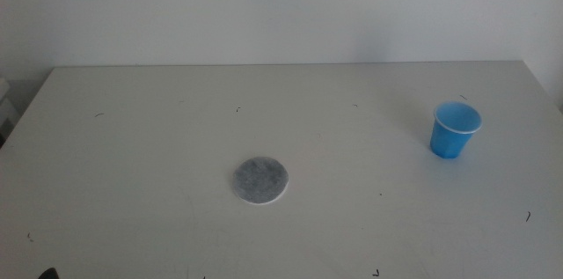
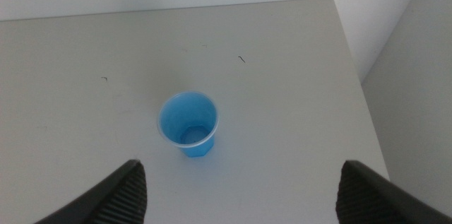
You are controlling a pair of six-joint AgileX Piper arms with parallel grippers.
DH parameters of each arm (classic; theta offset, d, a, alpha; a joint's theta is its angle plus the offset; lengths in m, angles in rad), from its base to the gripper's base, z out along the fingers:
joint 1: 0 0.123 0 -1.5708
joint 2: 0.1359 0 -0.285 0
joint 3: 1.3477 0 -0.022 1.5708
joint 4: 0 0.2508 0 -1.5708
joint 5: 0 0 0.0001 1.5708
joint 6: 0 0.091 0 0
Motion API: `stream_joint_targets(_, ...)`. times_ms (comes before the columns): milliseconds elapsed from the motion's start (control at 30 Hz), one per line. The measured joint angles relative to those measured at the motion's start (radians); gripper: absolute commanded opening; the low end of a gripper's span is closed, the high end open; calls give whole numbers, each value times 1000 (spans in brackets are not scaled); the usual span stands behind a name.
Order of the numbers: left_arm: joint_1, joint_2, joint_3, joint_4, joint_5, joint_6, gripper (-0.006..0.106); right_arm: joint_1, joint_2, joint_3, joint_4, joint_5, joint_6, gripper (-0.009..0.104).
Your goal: Place an empty cup on a cup mat.
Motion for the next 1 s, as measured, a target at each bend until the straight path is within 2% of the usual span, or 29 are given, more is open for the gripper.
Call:
stream_joint_targets(233, 0, 0, 0, 0, 0, 0, 105, 1, 255, -252, 8, 146, -4, 87)
stream_joint_targets(433, 0, 0, 0, 0, 0, 0, 105, 1, 408, -414, 12, 176, -4, 87)
stream_joint_targets(667, 0, 0, 0, 0, 0, 0, 105, 2, 568, -580, 45, 223, -4, 87)
stream_joint_targets(1000, 0, 0, 0, 0, 0, 0, 105, 5, 764, -647, 81, 290, -4, 87)
